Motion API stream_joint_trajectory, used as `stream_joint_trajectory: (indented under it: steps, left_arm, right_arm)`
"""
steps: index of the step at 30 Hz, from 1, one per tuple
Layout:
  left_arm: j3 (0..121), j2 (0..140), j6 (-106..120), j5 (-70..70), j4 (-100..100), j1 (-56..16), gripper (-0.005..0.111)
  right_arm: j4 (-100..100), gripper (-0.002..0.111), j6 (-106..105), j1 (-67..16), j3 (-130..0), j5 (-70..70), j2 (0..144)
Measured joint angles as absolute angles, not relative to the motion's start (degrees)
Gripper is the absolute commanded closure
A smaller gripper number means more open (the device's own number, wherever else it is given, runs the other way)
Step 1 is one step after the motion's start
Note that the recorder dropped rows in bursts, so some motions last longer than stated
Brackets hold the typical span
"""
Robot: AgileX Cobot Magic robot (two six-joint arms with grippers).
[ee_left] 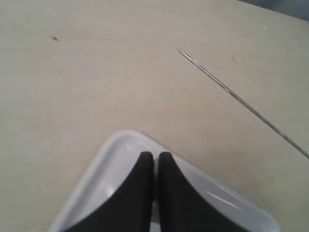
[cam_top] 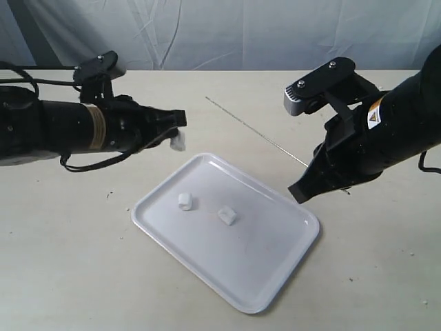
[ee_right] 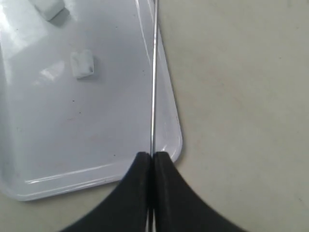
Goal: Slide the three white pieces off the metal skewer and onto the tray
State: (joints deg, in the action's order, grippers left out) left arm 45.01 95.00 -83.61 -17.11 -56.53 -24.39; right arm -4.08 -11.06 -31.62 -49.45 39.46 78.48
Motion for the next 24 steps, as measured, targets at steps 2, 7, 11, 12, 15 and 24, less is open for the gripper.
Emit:
stream_joint_trajectory:
  steps: [2,7,11,12,15,24]
  left_arm:
    - [44.5,95.1,-90.3,-21.1,-62.7,-24.8,0.107]
    - [44.3,97.4,-102.4,-28.2,-77.2,-24.9,0.107]
    - [44.1,99.5,-104.4,-29.7,-80.7,-24.9,0.096]
    - [44.1,99.9,-104.6,-30.3,-80.9,-24.9,0.091]
    - [44.1,101.0,-104.8,-31.4,-81.4,-24.9,0.077]
    - [44.1,101.8,-105.4,-32.3,-81.4,-24.9,0.068]
  right_arm:
    - [-3.8,0.109,-10.7,-31.6,-49.5,39.0,78.5]
    - [-3.6,0.109,-10.6,-31.6,-49.5,37.4,78.7]
    - [-3.6,0.109,-10.5,-31.6,-49.5,37.0,78.7]
    - [-3.6,0.109,-10.5,-31.6,-49.5,36.9,78.7]
    - [-3.6,0.109,-10.5,-31.6,-49.5,36.5,78.7]
    - [-3.6,0.109,-10.3,-31.6,-49.5,36.4,78.7]
